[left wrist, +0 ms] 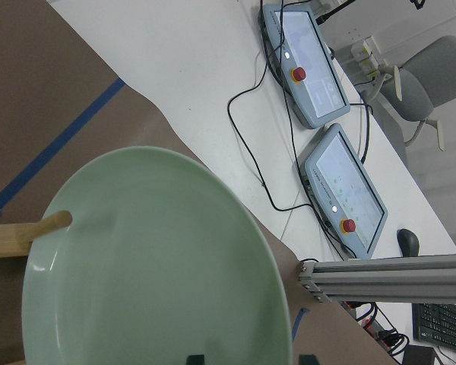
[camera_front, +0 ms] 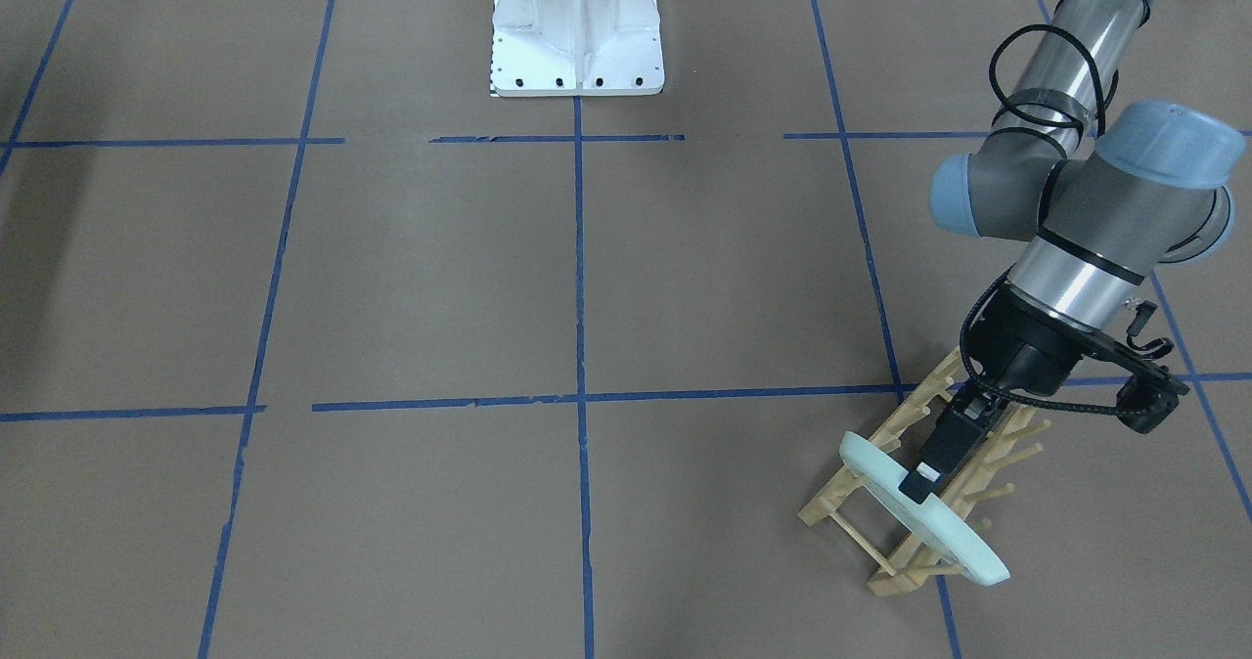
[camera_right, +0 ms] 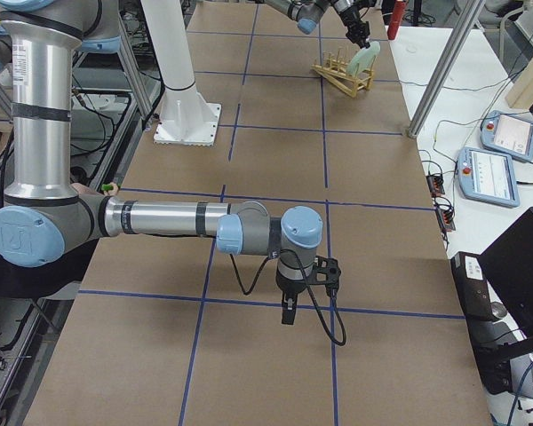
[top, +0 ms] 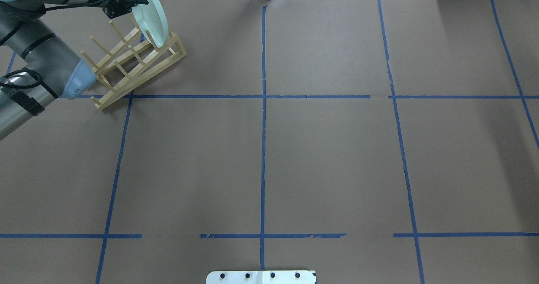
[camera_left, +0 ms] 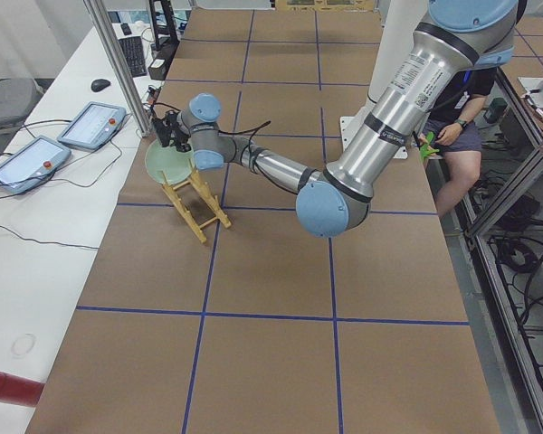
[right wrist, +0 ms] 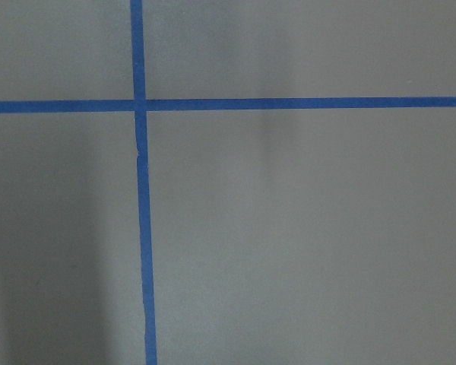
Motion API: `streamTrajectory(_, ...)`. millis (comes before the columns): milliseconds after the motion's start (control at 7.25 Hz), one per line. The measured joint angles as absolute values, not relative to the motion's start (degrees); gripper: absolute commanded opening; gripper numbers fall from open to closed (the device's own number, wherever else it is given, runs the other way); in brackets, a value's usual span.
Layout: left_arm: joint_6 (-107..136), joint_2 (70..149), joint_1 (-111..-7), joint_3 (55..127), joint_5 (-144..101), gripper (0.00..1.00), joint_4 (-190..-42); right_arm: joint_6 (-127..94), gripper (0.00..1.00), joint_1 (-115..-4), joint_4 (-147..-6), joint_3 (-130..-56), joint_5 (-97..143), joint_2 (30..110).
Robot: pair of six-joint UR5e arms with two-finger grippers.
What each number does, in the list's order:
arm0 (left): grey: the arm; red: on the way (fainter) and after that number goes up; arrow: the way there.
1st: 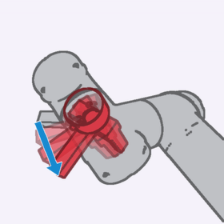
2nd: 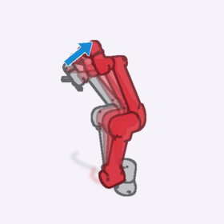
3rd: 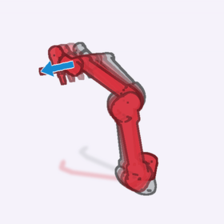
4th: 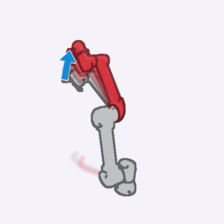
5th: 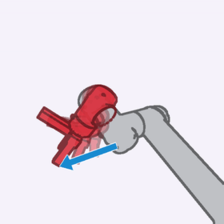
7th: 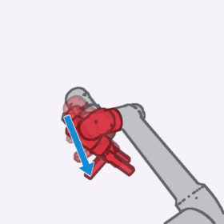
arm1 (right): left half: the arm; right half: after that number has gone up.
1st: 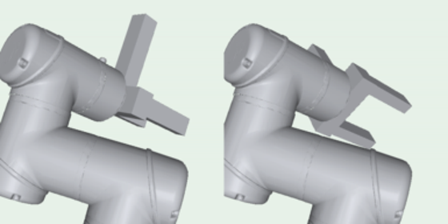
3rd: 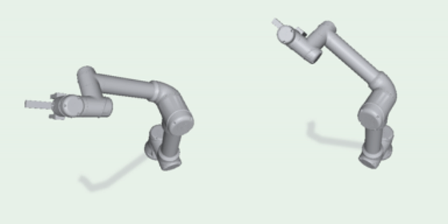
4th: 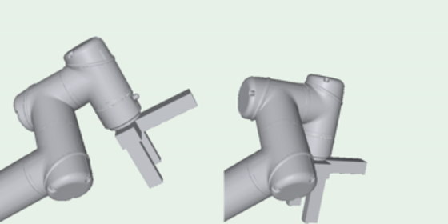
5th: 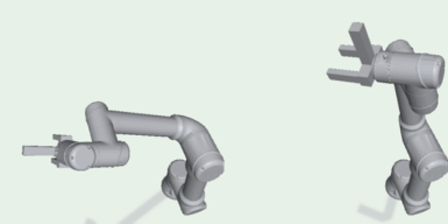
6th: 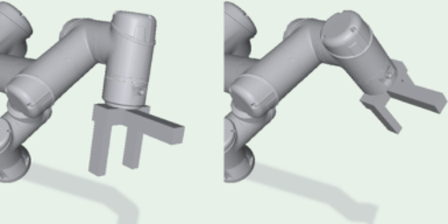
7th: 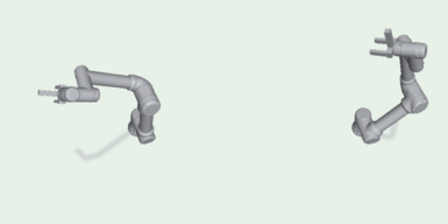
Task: Place plate on table
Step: 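Close the left gripper on the plate rim, then lift the plate up out of the wooden rack with the left gripper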
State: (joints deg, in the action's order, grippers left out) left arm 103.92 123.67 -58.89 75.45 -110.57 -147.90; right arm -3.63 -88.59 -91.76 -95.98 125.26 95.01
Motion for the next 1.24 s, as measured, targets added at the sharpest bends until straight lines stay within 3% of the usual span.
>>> streamTrajectory(552, 103.8, 125.0, -58.9, 74.2, -110.6, 0.37, -147.9, -3.7, 1.00, -88.6, -91.8, -96.0, 125.3, 95.0)
streamTrajectory(828, 103.8, 125.4, -58.9, 73.9, -110.6, 0.00, -147.9, -3.7, 1.00, -88.6, -91.8, -96.0, 125.3, 95.0)
streamTrajectory(1241, 103.8, 125.4, -59.1, 74.0, -111.0, 0.00, -148.3, -3.7, 1.00, -88.6, -91.8, -96.0, 125.2, 95.0)
